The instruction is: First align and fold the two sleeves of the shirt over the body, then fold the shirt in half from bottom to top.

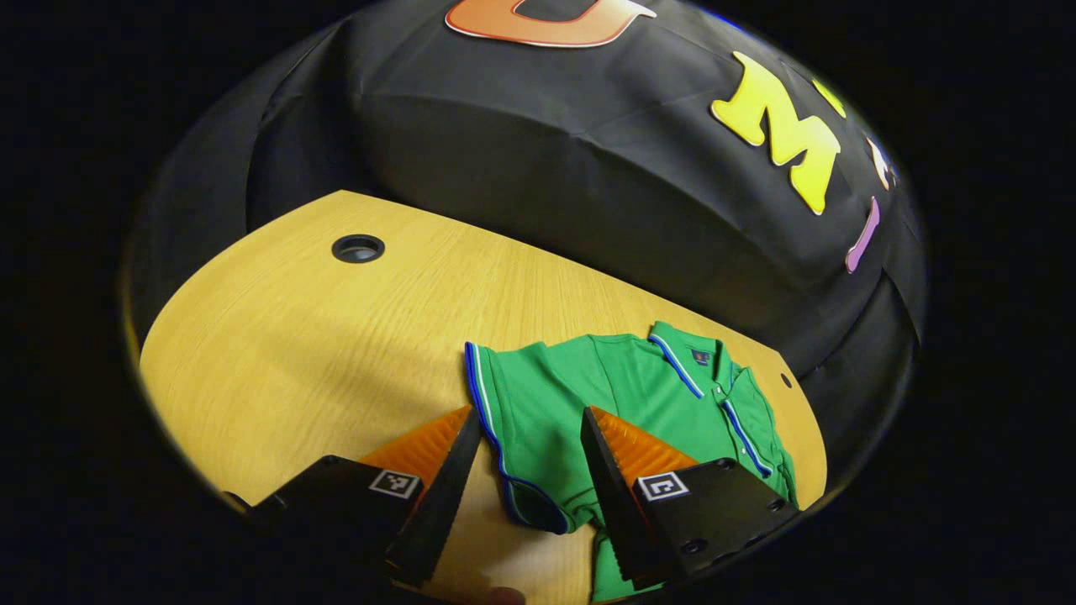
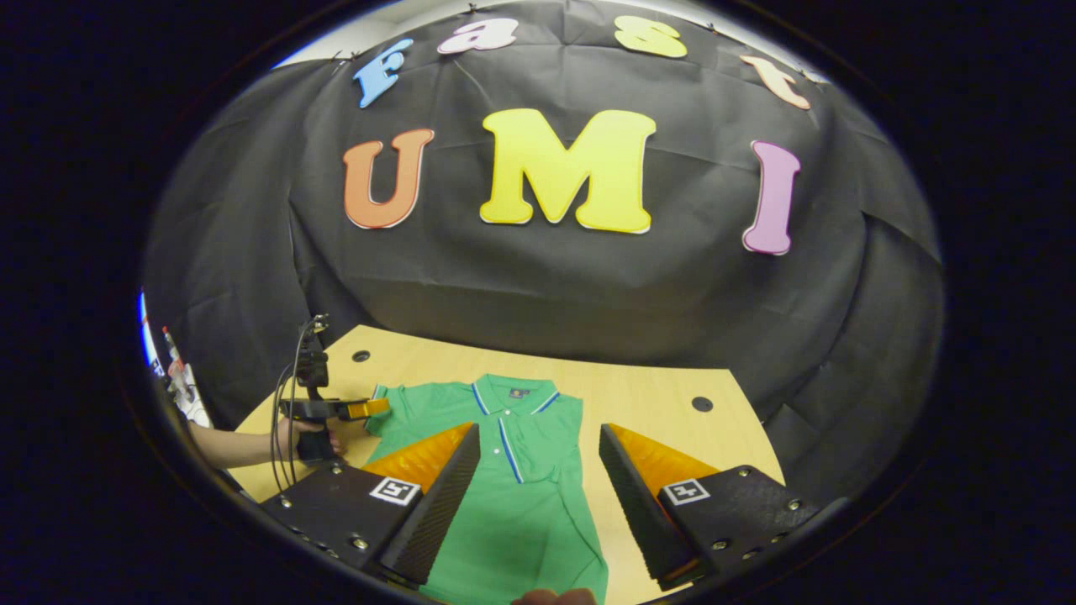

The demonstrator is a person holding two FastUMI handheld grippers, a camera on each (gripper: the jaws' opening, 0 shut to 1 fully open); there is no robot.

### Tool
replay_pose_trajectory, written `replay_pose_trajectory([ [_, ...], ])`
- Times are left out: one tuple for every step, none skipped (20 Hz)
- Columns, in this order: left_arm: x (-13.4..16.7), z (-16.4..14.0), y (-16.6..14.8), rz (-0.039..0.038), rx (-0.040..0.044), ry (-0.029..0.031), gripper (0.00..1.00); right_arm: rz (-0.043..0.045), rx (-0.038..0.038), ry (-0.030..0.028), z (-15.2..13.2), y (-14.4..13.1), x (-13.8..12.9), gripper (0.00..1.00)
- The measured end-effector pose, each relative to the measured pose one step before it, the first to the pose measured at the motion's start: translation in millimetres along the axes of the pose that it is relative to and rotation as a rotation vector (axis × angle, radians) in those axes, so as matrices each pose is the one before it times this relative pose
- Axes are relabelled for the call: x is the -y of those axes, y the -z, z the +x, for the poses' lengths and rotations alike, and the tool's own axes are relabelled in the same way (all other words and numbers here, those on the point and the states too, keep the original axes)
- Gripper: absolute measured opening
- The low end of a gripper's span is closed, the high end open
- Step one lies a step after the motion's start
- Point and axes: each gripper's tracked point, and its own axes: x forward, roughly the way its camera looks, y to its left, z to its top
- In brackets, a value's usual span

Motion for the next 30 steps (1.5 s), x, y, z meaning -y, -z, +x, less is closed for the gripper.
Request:
replay_pose_trajectory([
  [-3.1,1.34,0.7,0.02008,0.00762,-0.02364,0.77,0.00812,-0.00429,0.00903,0.33,2.51,3.88,0.89],
  [-7.33,3.11,2.82,0.03441,0.00038,-0.04229,0.71,0.00691,-0.00448,0.00863,0.25,2.08,2.86,0.87],
  [-1.59,2.5,0.42,0.02112,0.00347,-0.02583,0.61,0.0026,-0.00191,0.0073,-1.01,1.91,4.06,0.87],
  [-3.52,-1.49,-0.83,0.01569,0.00038,-0.01812,0.51,0.00493,0.00068,0.0058,-0.63,0.51,3.32,0.89],
  [-1.55,1.79,-0.02,0.01007,-0.00032,-0.01124,0.38,0.00734,-0.00022,0.00889,0.23,2.28,3.41,0.89],
  [-1.05,0.22,-1.5,0.00498,0.00233,0.00081,0.39,0.01119,-0.00203,0.01013,-0.27,1.25,5.37,0.89],
  [-0.13,-0.64,0.73,0.00728,-0.00133,0.0029,0.27,0.01503,-0.00316,0.00735,0.35,2.63,5.03,0.87],
  [-0.36,0.58,-0.72,0.00426,0.00108,0.00658,0.24,0.01821,-0.00301,0.00612,0.02,1.19,3.93,0.89],
  [2.1,0.06,-0.92,-0.00302,0.00159,0.0175,0.18,0.01461,-0.00349,0.00611,0.18,2.34,4.91,0.87],
  [2.56,-0.15,-0.29,-0.00329,0.0001,0.01649,0.12,0.0108,-0.00228,0.00722,0.28,1.8,4.86,0.87],
  [3.61,-0.55,1.16,-0.0013,-0.0042,0.02127,0.05,0.00576,-0.00141,0.00571,-0.04,1.43,4.06,0.87],
  [0.45,-0.14,0.46,0.00348,-0.00384,0.0037,0.04,0.00393,0.00063,0.00413,-0.51,0.12,3.29,0.87],
  [0.9,-0.57,-1.76,0.00354,0.00255,0.00282,0.03,0.00399,0.00185,0.00294,-0.26,0.05,3.5,0.89],
  [-0.64,-1.39,-3.45,0.00893,0.00755,-0.00888,0.03,0.00799,0.0021,-0.00008,0.05,-0.43,2.07,0.89],
  [0.52,-1.9,-3.85,0.01084,0.01011,-0.00195,0.03,0.00695,0.00063,0.00088,-1.51,-0.3,2.82,0.89],
  [2.41,-3.06,-5.12,0.00909,0.01199,0.00265,0.03,0.00836,0.00265,-0.00086,-0.1,-0.67,2.3,0.89],
  [3.22,-2.67,-5.96,0.00741,0.01205,0.00466,0.0,0.00727,0.00196,-0.00285,-0.52,-0.22,0.85,0.89],
  [4.82,-3.08,-4.81,0.00712,0.00731,0.00837,0.03,0.00601,0.00411,-0.00317,-0.12,-0.96,0.81,0.89],
  [4.33,-2.15,-4.2,0.00836,0.00694,0.00514,0.03,0.00397,0.00356,-0.00236,-0.74,-1.11,2.0,0.89],
  [5.5,-3.63,-5.01,0.00687,0.00679,0.00502,0.03,0.00562,0.00582,-0.00344,-0.96,-1.27,1.34,0.89],
  [6.9,-4.03,-7.18,0.00585,0.01147,0.00994,0.03,0.00611,0.00472,-0.00243,-0.69,-0.03,1.09,0.89],
  [6.99,-3.19,-6.9,0.00941,0.01153,0.00758,0.03,0.00702,0.00432,-0.00193,-1.45,-0.28,1.06,0.89],
  [9.95,-3.26,-7.74,0.01003,0.01301,0.01321,0.03,0.00776,0.00527,-0.00141,-2.09,-0.26,2.74,0.87],
  [10.0,-1.62,-7.13,0.0153,0.01124,0.01107,0.03,0.00852,0.00569,0.00047,-2.49,-0.89,2.97,0.89],
  [11.37,-2.73,-7.34,0.01891,0.00809,0.01543,0.03,0.00759,0.00363,0.00085,-2.52,0.53,3.83,0.89],
  [11.99,-0.81,-5.95,0.02379,0.00627,0.01752,0.03,0.00647,0.0047,0.00475,-1.86,-0.16,3.9,0.89],
  [11.87,-0.09,-2.74,0.02622,-0.00354,0.01452,0.03,0.003,0.00416,0.00617,-2.3,0.36,4.83,0.89],
  [12.62,2.94,-2.97,0.01795,-0.00353,0.01762,0.03,0.00042,0.00298,0.00297,-2.78,0.2,3.44,0.89],
  [13.57,3.7,0.68,0.01317,-0.00802,0.01802,0.03,-0.00398,0.00709,0.00762,-3.95,-0.42,4.89,0.89],
  [13.35,5.77,2.38,0.01625,-0.01259,0.01291,0.03,-0.00714,0.01307,0.0119,-3.96,-2.11,6.58,0.89],
])
